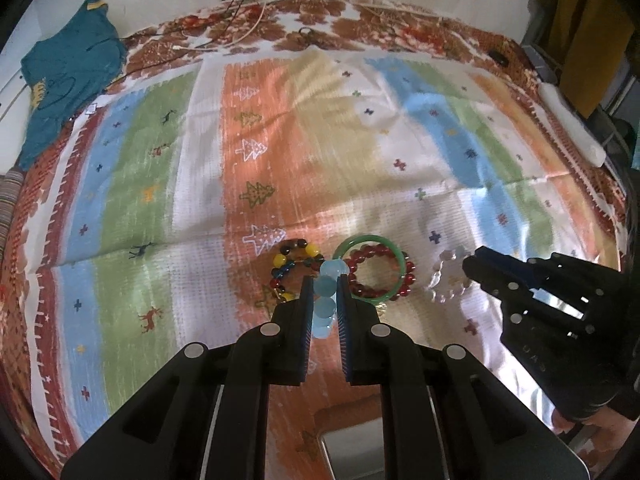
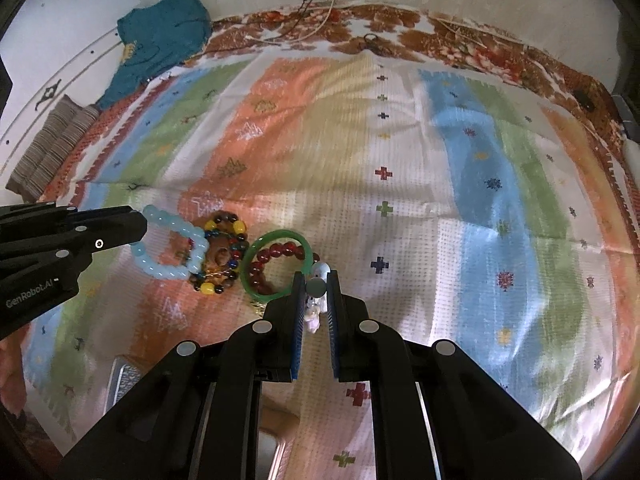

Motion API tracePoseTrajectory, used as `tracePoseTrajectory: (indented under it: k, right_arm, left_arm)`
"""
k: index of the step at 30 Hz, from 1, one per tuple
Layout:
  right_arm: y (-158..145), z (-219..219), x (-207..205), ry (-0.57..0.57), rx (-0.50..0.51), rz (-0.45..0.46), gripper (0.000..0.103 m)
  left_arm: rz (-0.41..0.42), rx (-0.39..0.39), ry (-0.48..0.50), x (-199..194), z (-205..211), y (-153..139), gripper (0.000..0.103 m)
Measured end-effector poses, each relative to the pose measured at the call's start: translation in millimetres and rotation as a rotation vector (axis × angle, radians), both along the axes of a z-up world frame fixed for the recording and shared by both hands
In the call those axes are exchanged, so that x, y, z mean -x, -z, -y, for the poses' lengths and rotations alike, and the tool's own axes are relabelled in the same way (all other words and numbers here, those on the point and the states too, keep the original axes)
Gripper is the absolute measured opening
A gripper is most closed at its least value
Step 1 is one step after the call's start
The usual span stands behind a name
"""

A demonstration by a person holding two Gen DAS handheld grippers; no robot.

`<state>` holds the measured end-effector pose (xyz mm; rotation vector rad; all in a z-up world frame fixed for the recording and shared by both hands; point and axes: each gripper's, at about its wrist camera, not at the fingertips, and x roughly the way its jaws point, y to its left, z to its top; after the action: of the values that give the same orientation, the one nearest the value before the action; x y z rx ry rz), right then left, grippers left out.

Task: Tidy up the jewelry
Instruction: 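Carry both bracelets over the silver tin and open both tools to drop them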

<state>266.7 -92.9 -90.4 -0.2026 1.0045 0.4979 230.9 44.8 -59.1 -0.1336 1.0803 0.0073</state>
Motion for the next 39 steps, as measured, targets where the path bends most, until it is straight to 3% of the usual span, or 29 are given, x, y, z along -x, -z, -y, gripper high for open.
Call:
tracePoseTrajectory:
  k: [15,39]
  right_arm:
    - [-29.8,1.9,32.6,-0.037,-0.046,0.073,0.012]
    - [-50.0,9.7,79.2,-0.085,-0.091,0.091,0.012]
  left_arm:
    - [0.091,0.02,0.054,36.7,20.3,-31.3,0.011]
    - [0.153,0.052,0.091,91.4,34.3,-54.2,0.011]
